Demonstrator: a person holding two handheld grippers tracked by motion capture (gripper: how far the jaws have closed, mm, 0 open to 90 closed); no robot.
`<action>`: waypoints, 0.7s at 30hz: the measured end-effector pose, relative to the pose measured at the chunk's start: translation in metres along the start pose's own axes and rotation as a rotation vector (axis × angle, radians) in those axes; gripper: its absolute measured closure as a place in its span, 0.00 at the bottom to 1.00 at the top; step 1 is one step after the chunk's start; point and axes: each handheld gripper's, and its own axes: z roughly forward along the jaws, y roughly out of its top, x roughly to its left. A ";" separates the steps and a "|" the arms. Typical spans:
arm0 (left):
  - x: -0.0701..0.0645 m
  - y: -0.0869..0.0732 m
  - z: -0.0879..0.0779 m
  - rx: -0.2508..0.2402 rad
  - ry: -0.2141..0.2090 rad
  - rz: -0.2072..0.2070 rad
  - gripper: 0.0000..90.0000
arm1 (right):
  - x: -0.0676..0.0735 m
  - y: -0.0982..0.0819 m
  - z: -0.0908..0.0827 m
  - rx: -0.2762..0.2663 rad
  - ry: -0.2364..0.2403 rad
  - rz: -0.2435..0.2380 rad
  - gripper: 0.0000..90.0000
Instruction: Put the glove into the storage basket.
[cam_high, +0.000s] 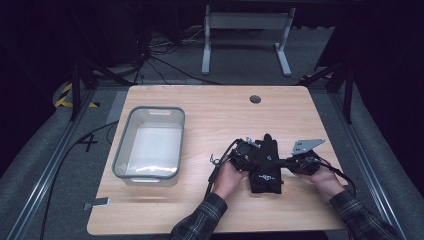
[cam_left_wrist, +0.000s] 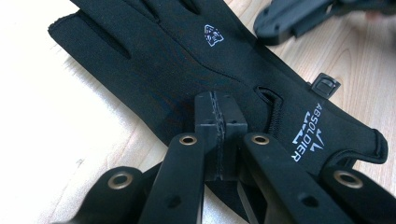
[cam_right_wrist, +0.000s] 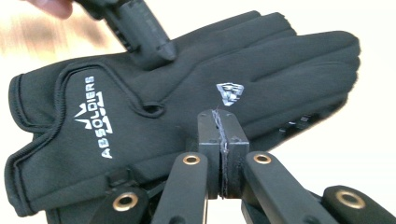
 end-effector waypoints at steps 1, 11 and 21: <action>0.000 0.000 0.000 0.000 -0.001 0.000 0.99 | -0.002 -0.002 -0.002 0.001 -0.002 0.006 1.00; 0.017 0.005 -0.016 -0.028 0.076 -0.015 0.99 | 0.008 -0.026 -0.018 0.030 0.032 0.019 1.00; 0.037 0.022 -0.003 -0.001 0.103 -0.025 0.99 | 0.019 -0.027 -0.009 0.049 0.082 0.000 1.00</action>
